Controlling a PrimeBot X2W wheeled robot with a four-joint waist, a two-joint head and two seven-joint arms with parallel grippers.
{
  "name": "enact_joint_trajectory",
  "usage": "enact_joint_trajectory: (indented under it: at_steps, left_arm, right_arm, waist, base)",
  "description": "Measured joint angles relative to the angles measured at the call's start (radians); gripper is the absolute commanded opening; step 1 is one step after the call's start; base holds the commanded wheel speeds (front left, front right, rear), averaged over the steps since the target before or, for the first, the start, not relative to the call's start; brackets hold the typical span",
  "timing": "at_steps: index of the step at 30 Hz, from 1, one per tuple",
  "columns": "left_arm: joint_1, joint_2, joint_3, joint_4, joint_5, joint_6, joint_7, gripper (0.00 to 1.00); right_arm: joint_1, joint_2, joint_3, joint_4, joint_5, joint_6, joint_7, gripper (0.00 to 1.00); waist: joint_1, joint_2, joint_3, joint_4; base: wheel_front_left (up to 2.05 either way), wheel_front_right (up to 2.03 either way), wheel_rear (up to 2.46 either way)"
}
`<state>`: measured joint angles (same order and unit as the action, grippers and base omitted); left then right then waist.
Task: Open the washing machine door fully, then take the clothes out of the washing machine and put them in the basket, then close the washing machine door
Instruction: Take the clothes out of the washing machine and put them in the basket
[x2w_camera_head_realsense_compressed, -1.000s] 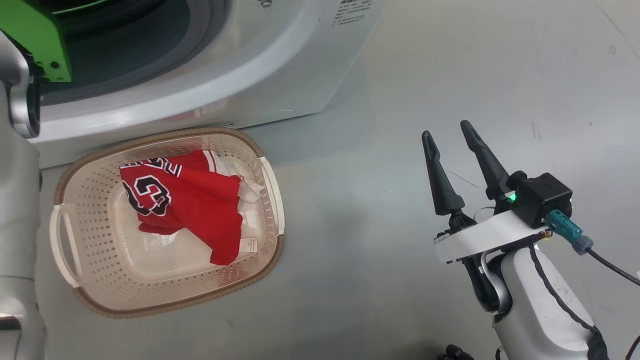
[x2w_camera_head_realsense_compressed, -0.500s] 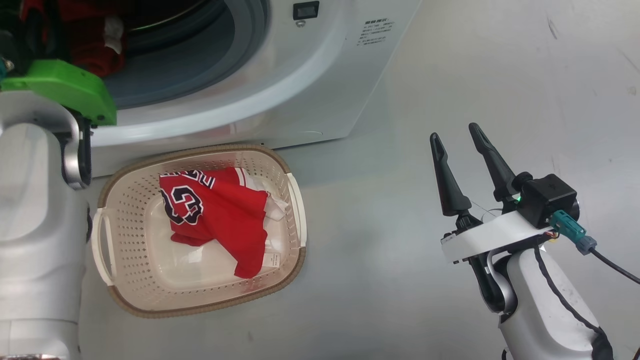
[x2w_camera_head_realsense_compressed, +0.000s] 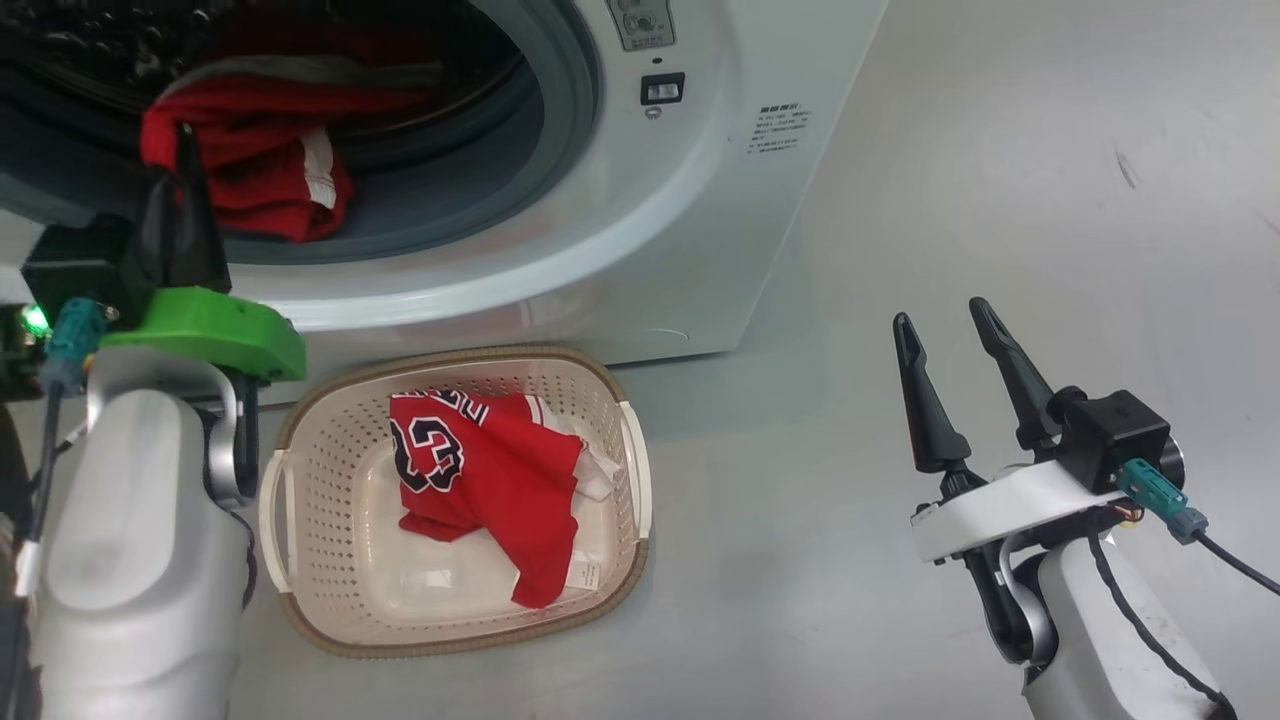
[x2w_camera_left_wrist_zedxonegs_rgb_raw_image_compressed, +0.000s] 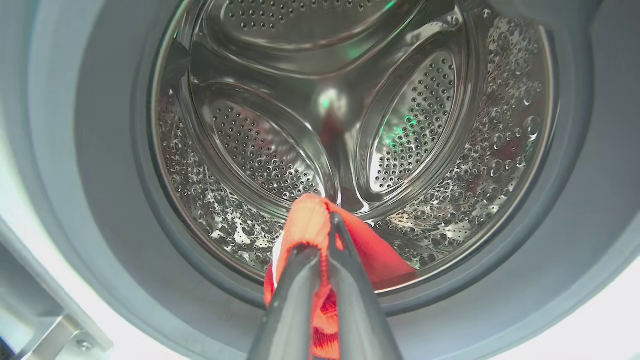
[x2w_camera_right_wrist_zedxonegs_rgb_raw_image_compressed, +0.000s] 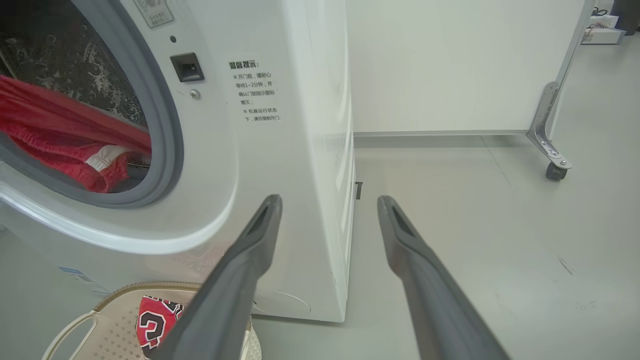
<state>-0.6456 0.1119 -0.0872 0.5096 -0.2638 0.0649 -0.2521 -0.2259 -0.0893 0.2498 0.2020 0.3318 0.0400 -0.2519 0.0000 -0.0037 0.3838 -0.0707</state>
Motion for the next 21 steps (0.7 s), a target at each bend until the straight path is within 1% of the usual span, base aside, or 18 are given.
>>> enact_joint_trajectory:
  at_steps: [7,11,14,21]
  left_arm:
    - [0.132,-0.034,-0.012,-0.091,0.0,0.0,0.0,0.0]
    - [0.198,-0.034,-0.014,-0.154,0.001,0.0,0.0,0.0]
    - [0.239,-0.034,-0.015,-0.245,0.008,0.0,0.0,0.0]
    - [0.33,-0.033,-0.009,-0.358,0.01,0.002,0.0,0.0]
  right_arm:
    - [0.043,-0.009,-0.007,0.01,0.0,-0.007,0.0,1.0]
    - [0.068,-0.01,-0.006,0.011,0.0,-0.008,0.0,1.0]
    - [0.088,-0.017,-0.006,0.011,0.0,-0.009,0.0,1.0]
    - [0.1,-0.015,0.012,-0.001,0.0,-0.009,0.006,1.0]
  waist:
    - [0.0,0.0,-0.067,0.033]
    - [-0.0001,0.0,-0.104,0.053]
    - [-0.0001,0.0,-0.136,0.072]
    - [-0.0001,0.0,-0.179,0.091]
  base:
    - [0.0,0.0,0.0]
    - [0.0,0.0,0.0]
    - [0.0,0.0,0.0]
    - [0.0,0.0,0.0]
